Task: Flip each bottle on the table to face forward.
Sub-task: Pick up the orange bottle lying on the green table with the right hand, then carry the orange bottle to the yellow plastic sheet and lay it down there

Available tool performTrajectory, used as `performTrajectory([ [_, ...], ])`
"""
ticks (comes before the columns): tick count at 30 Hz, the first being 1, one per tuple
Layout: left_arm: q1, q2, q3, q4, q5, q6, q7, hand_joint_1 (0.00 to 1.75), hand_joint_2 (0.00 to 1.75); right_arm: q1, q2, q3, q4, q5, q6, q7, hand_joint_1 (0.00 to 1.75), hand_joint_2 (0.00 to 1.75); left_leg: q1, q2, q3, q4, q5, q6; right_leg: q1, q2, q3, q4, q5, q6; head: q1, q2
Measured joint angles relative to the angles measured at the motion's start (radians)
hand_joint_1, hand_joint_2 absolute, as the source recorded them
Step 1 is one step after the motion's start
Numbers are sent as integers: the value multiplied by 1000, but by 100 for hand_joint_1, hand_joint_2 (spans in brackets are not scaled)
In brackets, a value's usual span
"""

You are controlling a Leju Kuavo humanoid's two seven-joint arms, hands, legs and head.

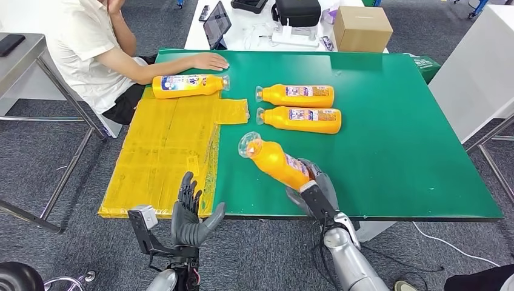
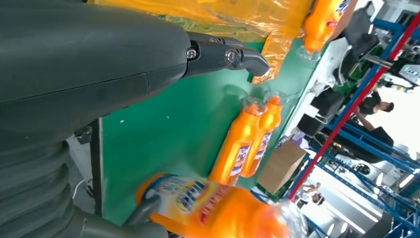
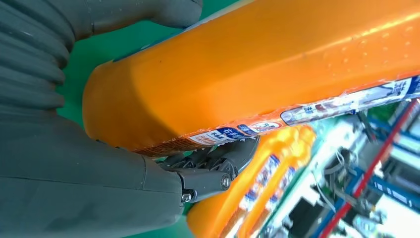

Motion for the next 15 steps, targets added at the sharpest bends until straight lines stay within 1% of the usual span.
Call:
performTrajectory([
  [3,-1,4,-17,-2,10,-18,13,0,175,14,13,20,-40,-32,7,6,175,175,0,0,-1,0,0,0,0,0,-1,0,0,0,0,0],
  [8,-19,16,-67,-8,42,-92,64,0,175,25,42,103,-57,-42,75,15,175,175,0,0,-2,0,0,0,0,0,-3,0,0,0,0,0],
  [11,-32,21,-88,-8,45,-101,70,0,175,29,59,152,-51,-44,84,10,175,175,0,0,-3,0,0,0,0,0,-3,0,0,0,0,0],
  [15,-38,25,-101,-7,46,-101,74,0,175,30,68,182,-44,-50,83,6,175,175,0,0,-3,0,0,0,0,-1,-4,0,0,0,0,0],
])
